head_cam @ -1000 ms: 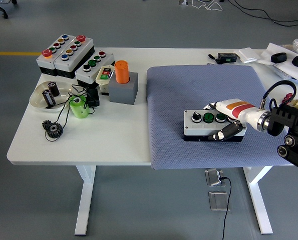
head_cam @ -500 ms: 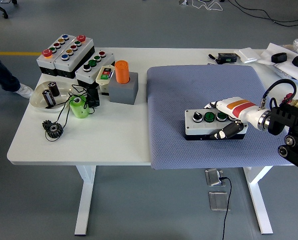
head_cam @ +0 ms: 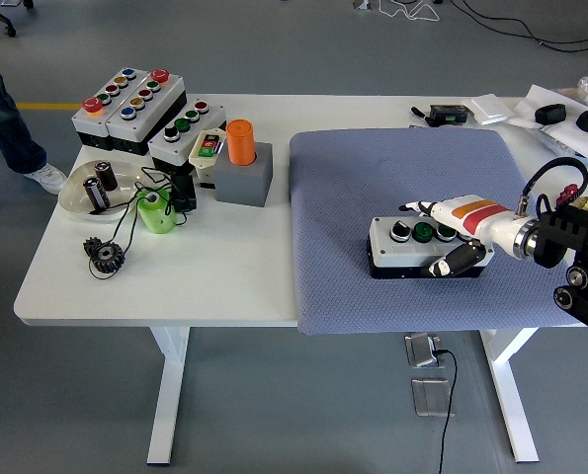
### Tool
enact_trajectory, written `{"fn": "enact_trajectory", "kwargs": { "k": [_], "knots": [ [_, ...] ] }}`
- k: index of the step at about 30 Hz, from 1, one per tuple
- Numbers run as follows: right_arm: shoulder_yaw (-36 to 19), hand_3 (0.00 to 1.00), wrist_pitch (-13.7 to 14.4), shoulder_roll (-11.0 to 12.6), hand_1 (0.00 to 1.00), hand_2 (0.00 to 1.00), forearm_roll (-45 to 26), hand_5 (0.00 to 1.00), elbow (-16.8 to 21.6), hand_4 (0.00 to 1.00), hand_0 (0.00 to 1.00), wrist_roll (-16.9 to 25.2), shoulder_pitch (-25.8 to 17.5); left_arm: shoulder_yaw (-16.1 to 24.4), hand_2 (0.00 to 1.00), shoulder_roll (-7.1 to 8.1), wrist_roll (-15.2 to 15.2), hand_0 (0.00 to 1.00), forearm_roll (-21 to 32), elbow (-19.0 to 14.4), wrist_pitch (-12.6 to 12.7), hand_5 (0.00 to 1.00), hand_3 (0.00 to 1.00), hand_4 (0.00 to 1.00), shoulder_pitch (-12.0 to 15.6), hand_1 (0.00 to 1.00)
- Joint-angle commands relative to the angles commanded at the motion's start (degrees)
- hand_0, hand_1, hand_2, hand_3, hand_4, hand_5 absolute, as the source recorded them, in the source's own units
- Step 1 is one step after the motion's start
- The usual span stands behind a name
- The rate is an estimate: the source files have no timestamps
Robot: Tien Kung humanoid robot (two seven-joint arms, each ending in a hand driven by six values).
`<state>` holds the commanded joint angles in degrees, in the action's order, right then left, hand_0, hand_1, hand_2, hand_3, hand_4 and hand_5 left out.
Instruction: Pick up the button,place it on the desk,press the button,press the button
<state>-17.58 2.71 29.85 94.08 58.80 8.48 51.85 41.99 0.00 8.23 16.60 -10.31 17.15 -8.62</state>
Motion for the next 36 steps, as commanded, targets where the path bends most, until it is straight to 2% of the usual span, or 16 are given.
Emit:
{"fn": "enact_trajectory", "kwargs": {
  "k": [4, 5, 10, 14, 16, 17, 20, 22, 23, 25, 28, 29, 34, 36],
  "knots": [
    [-0.9, 0.998, -0.9, 0.9, 0.802, 0.901, -0.5, 0.260, 1.3, 0.895, 0.878, 0.2, -0.5, -0.1, 0.744, 0.00, 0.0, 0.655, 0.0, 0.0, 0.0, 0.943, 0.524, 0.320, 0.0, 0.717],
    [-1.5, 0.998, -1.1, 1.4, 0.837, 0.939, -0.8, 0.261, 2.0, 0.908, 0.920, -0.1, -0.8, -0.1, 0.744, 0.00, 0.0, 0.655, 0.1, 0.0, 0.0, 0.944, 0.524, 0.321, 0.0, 0.717],
    [-4.5, 0.998, -2.3, 4.3, 0.837, 0.939, -3.2, 0.261, 6.7, 0.908, 0.920, -1.3, -2.5, -0.2, 0.744, 0.00, 0.1, 0.655, 0.2, 0.0, -0.1, 0.944, 0.524, 0.321, 0.0, 0.717],
    [-9.1, 0.998, -2.0, 6.7, 0.846, 0.952, -4.4, 0.261, 10.6, 0.911, 0.925, -1.7, -4.8, -0.6, 0.744, 0.00, 0.2, 0.656, 0.5, 0.0, -0.3, 0.945, 0.525, 0.321, 0.0, 0.717],
    [-12.0, 0.998, -0.9, 8.1, 0.846, 0.952, -5.1, 0.261, 12.6, 0.911, 0.925, -2.0, -6.3, -0.5, 0.744, 0.00, 0.2, 0.656, 0.4, 0.0, -0.3, 0.945, 0.525, 0.321, 0.0, 0.717],
    [-13.9, 0.947, -0.1, 9.1, 0.690, 0.770, -5.6, 0.307, 14.0, 0.904, 0.834, -2.2, -7.3, -0.5, 0.744, 0.00, 0.2, 0.655, 0.3, 0.0, -0.3, 0.946, 0.525, 0.321, 0.0, 0.717],
    [-17.5, 0.947, 2.2, 11.5, 0.690, 0.770, -7.0, 0.307, 16.9, 0.904, 0.834, -2.4, -9.3, -0.5, 0.744, 0.00, 0.2, 0.655, 0.2, 0.0, -0.3, 0.946, 0.525, 0.321, -0.1, 0.717],
    [-18.3, 0.947, 2.8, 12.5, 0.690, 0.770, -7.9, 0.307, 18.0, 0.904, 0.834, -3.1, -10.0, -0.4, 0.744, 0.00, 0.2, 0.655, 0.1, 0.0, -0.3, 0.946, 0.525, 0.321, -0.2, 0.717],
    [-18.5, 0.800, 2.9, 12.9, 0.231, 0.368, -8.4, 0.444, 18.3, 0.808, 0.475, -3.4, -10.2, -0.3, 0.744, 0.00, 0.2, 0.655, 0.1, 0.0, -0.3, 0.946, 0.526, 0.321, -0.2, 0.716],
    [-18.4, 0.800, 3.0, 13.8, 0.231, 0.368, -10.7, 0.444, 19.2, 0.808, 0.475, -4.7, -10.7, -0.1, 0.744, 0.00, 0.1, 0.655, -0.3, 0.0, -0.3, 0.946, 0.526, 0.321, -0.3, 0.716],
    [-17.9, 0.800, 1.1, 14.9, 0.231, 0.368, -13.9, 0.444, 20.4, 0.808, 0.475, -6.2, -11.4, 0.1, 0.744, 0.00, 0.0, 0.655, -0.5, 0.0, -0.2, 0.946, 0.526, 0.321, -0.4, 0.716],
    [-17.8, 0.718, 0.7, 15.2, 0.002, 0.114, -14.6, 0.471, 20.7, 0.700, 0.201, -6.4, -11.7, 0.2, 0.744, 0.00, 0.0, 0.656, -0.6, 0.0, -0.2, 0.947, 0.525, 0.320, -0.4, 0.717],
    [-17.4, 0.718, -1.7, 16.3, 0.002, 0.114, -15.6, 0.471, 22.2, 0.700, 0.201, -8.5, -12.3, 0.4, 0.744, 0.00, -0.1, 0.656, -0.6, 0.0, -0.2, 0.947, 0.525, 0.320, -0.6, 0.717],
    [-17.4, 0.690, -2.8, 16.3, 0.002, 0.075, -15.4, 0.452, 22.2, 0.661, 0.165, -9.8, -12.2, 0.3, 0.744, 0.00, -0.1, 0.655, -0.5, 0.0, -0.1, 0.948, 0.525, 0.320, -0.8, 0.717]
  ]
}}
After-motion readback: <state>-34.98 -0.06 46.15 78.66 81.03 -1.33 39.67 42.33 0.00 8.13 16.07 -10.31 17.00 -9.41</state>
